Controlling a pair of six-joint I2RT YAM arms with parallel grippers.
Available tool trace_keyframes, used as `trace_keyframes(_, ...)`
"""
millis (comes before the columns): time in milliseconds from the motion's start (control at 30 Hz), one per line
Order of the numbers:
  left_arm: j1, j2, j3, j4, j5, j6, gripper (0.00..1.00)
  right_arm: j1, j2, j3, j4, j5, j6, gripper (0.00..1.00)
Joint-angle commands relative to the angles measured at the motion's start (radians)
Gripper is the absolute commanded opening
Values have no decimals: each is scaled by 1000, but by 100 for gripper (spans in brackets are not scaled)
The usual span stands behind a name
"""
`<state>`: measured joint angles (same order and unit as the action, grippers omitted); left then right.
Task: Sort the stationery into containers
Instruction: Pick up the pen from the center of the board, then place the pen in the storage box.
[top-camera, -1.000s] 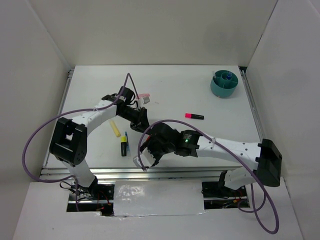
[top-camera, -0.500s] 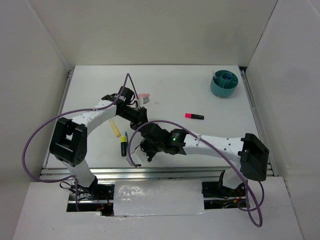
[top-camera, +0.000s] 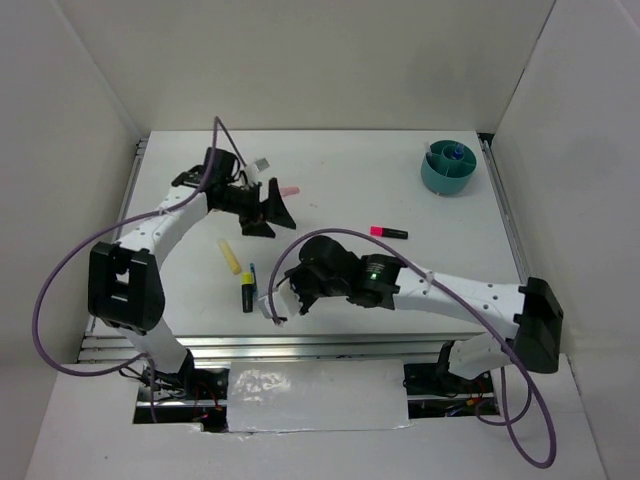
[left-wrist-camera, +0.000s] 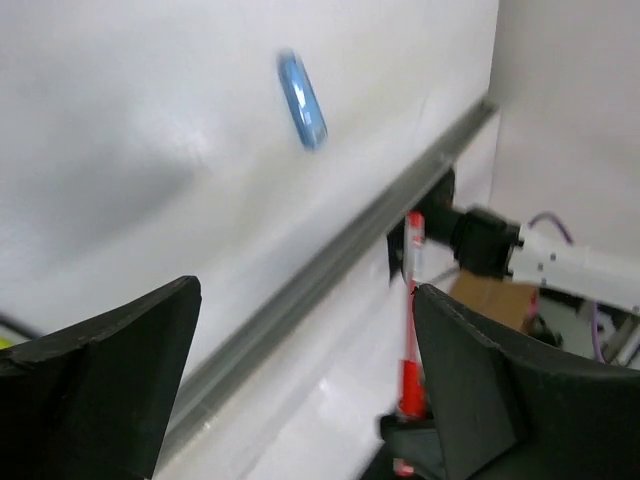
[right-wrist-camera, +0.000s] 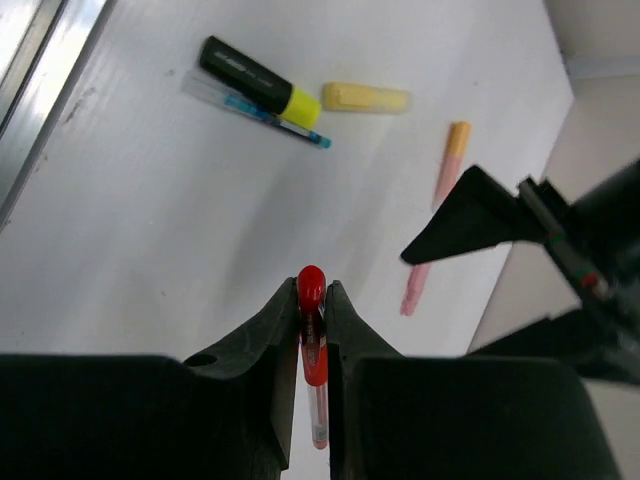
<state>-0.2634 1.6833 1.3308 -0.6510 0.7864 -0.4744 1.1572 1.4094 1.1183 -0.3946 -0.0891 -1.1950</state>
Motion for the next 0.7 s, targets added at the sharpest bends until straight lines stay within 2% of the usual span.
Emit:
trace_keyframes(0,81,-86,90,33,-50,22,99,-45,-99,-3,46,-15,114,0)
trace_keyframes(67,127,-170,44,97,-123,39,99,-139,-107,47,27,-43,193,0)
trace_keyframes(100,139,-206,10,134,-150,36,99,-184,-89,73,14,-53,281,0)
trace_keyframes(133,159,-247,-66,218,-171,37,99,-235,-76,102,4,-66,331,0)
trace_keyframes(167,164,-314,-93,243,-205,55,99,-346,-58,179,-30,-96,377,0)
trace_keyframes(233,162,-361,-155,269,-207,98,99,-465,11,268,-61,-133,504,0)
trace_keyframes(267,161,-396,-168,284,-205,130,99,-593,38,356,-82,-153,544,0)
trace_keyframes(300,165,-416,-198,315,-199,155,99,-653,92,441,-96,-197,622,0)
trace_keyframes(367,171,-467,-226,347,-152,181,99,-802,143,509,-96,-245,690,0)
trace_keyframes(433,177,-511,-269,398,-107,223,99,-910,210,558,-57,-259,712,0)
trace_keyframes(467,176,-522,-283,415,-89,230,99,-910,211,570,-46,-259,712,0)
trace_keyframes(500,173,-530,-306,430,-64,238,99,-963,242,581,-30,-276,709,0)
trace_keyframes(667,170,-517,-312,410,-58,283,99,-1073,354,646,19,-336,666,0)
